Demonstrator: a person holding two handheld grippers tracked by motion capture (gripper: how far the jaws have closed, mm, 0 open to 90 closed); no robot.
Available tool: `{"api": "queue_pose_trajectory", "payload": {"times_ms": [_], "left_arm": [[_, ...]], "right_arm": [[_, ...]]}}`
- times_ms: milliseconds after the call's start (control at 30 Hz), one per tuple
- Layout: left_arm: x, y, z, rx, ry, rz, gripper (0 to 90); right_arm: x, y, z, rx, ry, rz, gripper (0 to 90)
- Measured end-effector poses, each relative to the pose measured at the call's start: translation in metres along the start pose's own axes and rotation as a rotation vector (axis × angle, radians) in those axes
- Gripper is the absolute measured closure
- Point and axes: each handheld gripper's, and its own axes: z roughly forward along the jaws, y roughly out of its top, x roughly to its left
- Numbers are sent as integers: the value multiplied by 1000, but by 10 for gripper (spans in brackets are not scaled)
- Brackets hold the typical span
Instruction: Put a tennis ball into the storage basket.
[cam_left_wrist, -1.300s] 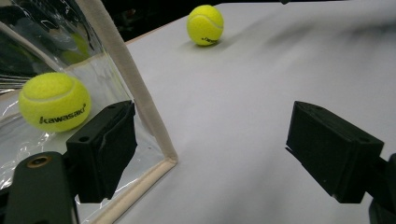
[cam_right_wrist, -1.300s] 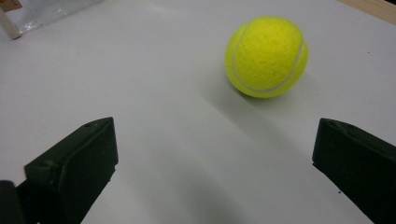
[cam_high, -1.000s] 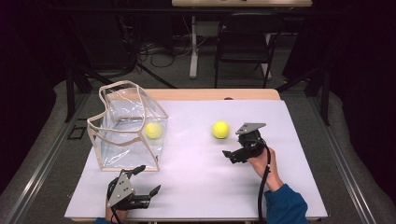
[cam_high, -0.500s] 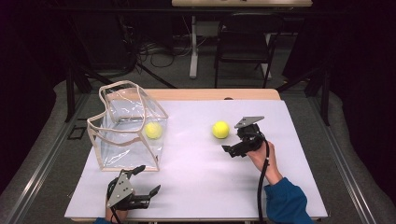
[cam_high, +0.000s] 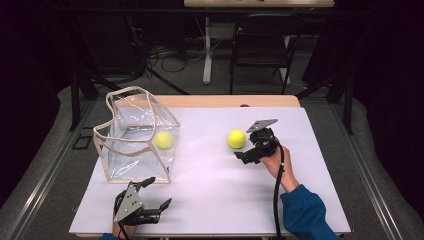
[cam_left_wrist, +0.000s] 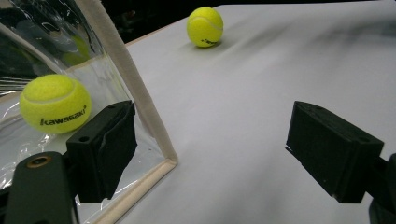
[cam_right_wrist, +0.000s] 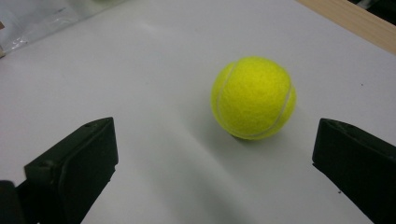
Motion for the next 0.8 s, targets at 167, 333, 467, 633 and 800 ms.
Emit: {"api": "queue_pose_trajectory", "payload": {"times_ms": [167, 333, 467, 633, 800], "left_arm": [[0, 0, 0, 1, 1, 1, 160], [0, 0, 0, 5, -1, 0, 160], [0, 0, 0, 4, 0, 1, 160], [0, 0, 0, 2, 0, 1, 160], [0, 0, 0, 5, -6, 5, 160]], "right_arm": [[-3, 4, 3, 2, 9, 4, 0], [-4, 7, 7, 6, 10, 2, 0], [-4, 8, 11, 20, 5, 1, 0], [-7, 9, 14, 29, 4, 3, 0], [-9, 13, 17, 46, 7, 21, 0]]}}
